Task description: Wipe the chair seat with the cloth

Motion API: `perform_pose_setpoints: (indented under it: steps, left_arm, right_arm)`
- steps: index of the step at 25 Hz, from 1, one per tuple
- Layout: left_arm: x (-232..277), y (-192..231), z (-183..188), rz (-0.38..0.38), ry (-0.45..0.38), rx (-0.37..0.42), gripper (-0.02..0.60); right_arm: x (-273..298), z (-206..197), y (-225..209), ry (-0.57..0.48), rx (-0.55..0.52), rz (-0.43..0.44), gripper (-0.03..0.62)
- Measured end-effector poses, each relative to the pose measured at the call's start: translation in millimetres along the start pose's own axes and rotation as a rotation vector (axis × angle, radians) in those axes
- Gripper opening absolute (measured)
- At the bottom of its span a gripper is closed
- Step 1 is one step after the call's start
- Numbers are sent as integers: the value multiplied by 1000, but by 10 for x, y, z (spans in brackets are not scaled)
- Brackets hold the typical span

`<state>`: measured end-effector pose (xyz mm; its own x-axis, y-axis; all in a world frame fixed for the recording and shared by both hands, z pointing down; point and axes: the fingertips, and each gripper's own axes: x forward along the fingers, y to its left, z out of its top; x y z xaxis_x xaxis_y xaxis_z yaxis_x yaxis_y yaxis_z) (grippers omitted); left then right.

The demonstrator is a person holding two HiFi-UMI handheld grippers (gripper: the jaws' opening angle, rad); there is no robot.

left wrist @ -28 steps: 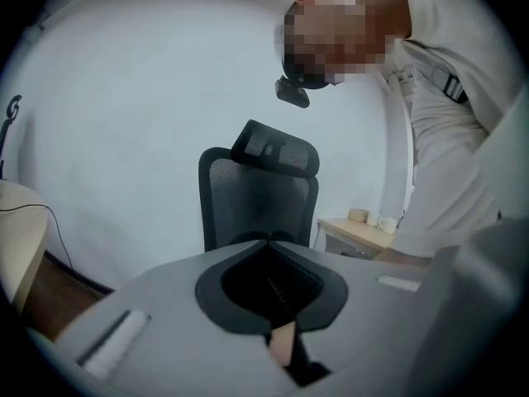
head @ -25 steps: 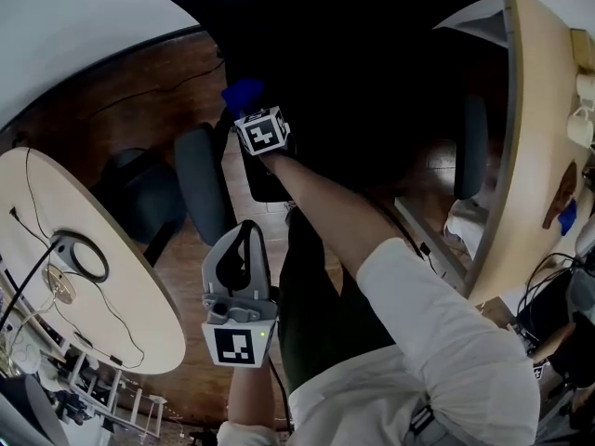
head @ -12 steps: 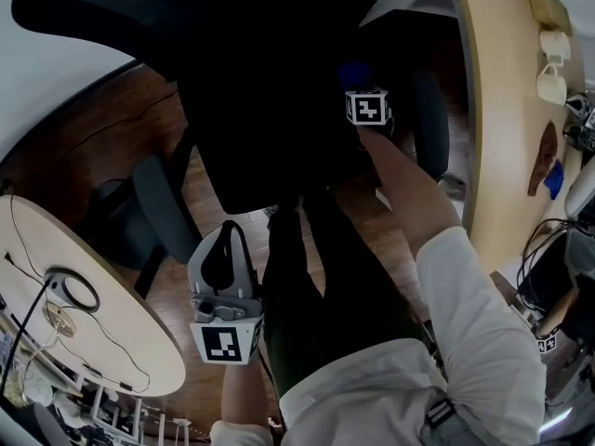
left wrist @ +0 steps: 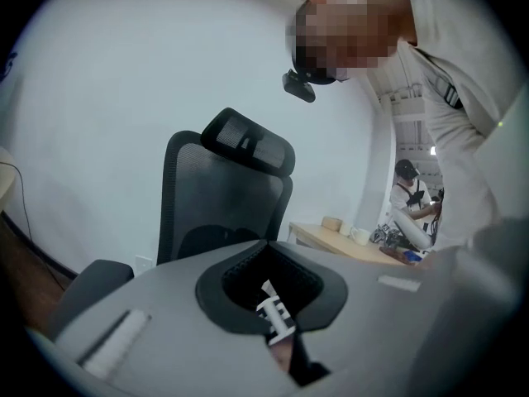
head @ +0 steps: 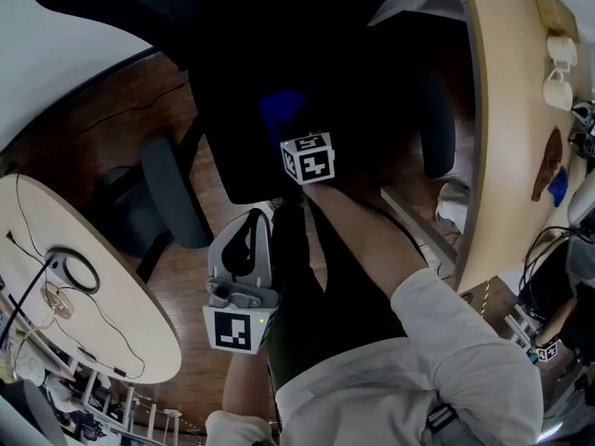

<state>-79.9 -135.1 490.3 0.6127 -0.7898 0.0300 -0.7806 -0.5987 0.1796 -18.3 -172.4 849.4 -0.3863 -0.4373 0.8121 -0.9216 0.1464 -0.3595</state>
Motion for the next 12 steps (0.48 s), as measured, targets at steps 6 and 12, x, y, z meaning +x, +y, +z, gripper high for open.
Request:
perform_pose_setpoints:
  steps: [6,12]
  left_arm:
    - [-256,109,-83,21,21,-10,-3]
    - [-619,417,-298,135,34,-84,-3]
  right_arm:
    - [1041,-1149,1315,185,-48,101,91]
    - [1209,-1199,1341,200,-134,88,91]
